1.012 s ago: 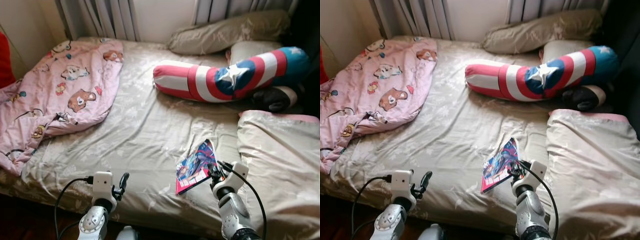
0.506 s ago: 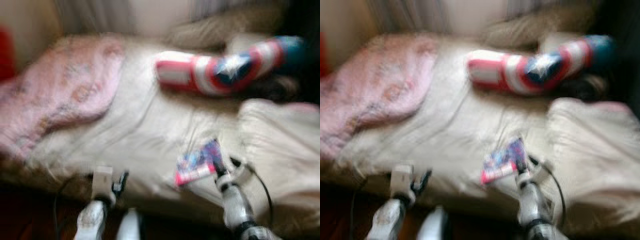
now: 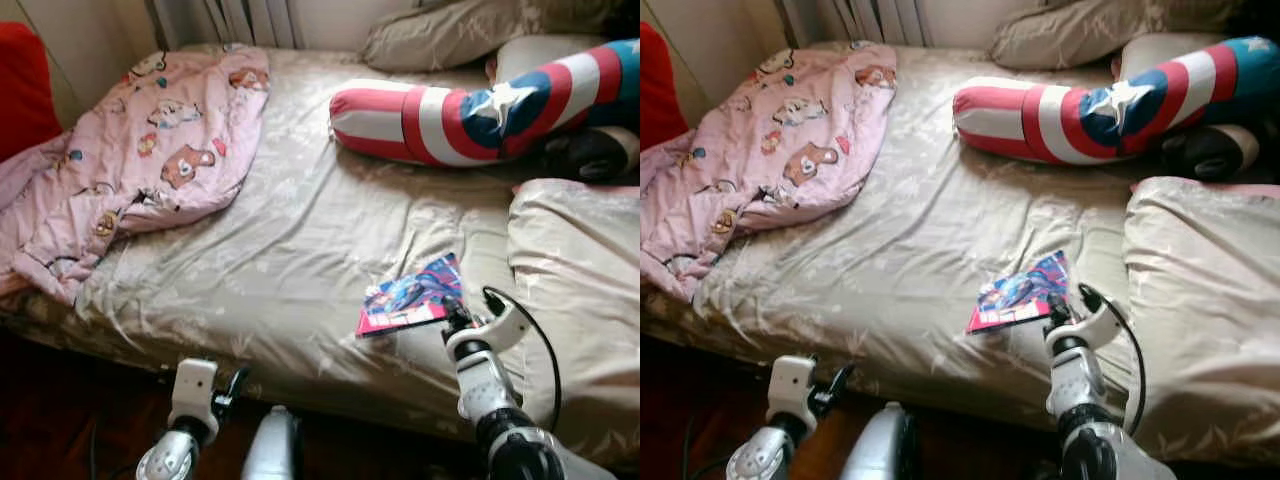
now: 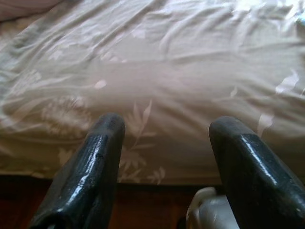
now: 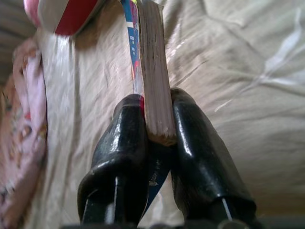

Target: Clean up the room

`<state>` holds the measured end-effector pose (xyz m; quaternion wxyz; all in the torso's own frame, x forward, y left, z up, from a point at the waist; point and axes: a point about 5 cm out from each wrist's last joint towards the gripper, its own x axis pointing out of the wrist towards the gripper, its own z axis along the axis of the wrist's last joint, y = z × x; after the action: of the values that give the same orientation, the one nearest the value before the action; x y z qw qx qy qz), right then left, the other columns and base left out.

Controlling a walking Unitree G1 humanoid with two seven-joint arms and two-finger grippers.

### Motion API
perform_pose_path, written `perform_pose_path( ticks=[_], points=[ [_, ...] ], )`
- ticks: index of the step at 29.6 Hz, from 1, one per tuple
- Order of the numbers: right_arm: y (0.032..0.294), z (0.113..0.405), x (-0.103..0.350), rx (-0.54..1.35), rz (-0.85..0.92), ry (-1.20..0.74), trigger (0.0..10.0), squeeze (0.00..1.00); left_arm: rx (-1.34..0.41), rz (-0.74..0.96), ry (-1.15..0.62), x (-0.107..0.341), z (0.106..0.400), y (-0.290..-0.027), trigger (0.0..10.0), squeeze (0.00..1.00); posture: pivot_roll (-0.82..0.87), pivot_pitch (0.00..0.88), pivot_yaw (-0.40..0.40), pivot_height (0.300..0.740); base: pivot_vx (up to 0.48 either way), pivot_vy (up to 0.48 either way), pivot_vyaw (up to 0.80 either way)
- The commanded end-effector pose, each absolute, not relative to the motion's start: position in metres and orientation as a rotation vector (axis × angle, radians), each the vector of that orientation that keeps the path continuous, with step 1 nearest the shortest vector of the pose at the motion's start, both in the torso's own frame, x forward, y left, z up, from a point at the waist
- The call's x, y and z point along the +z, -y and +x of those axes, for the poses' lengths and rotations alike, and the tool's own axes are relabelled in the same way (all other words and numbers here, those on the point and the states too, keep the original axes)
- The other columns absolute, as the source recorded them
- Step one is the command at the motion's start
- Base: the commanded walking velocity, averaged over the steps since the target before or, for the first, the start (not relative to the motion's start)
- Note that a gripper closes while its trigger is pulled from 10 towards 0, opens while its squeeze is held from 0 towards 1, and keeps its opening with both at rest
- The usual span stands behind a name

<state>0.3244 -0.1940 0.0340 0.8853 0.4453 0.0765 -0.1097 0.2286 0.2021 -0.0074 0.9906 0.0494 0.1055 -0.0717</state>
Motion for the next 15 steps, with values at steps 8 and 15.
perform_pose_path(
  ticks=[8, 15],
  points=[
    [0.199, 0.329, 0.039, -0.257, 0.969, -0.151, 10.0, 0.0, -0.198, 0.146, -0.236, -0.01, 0.201, -0.207, 10.0, 0.0, 0.3, 0.276, 0.115, 0.652, 0.0, 0.0, 0.0],
    [0.209, 0.315, 0.02, -0.344, 0.851, -0.305, 10.0, 0.0, -0.219, 0.148, -0.26, -0.009, 0.178, -0.205, 10.0, 0.0, 0.31, 0.328, 0.123, 0.652, 0.0, 0.0, 0.0]
  ],
)
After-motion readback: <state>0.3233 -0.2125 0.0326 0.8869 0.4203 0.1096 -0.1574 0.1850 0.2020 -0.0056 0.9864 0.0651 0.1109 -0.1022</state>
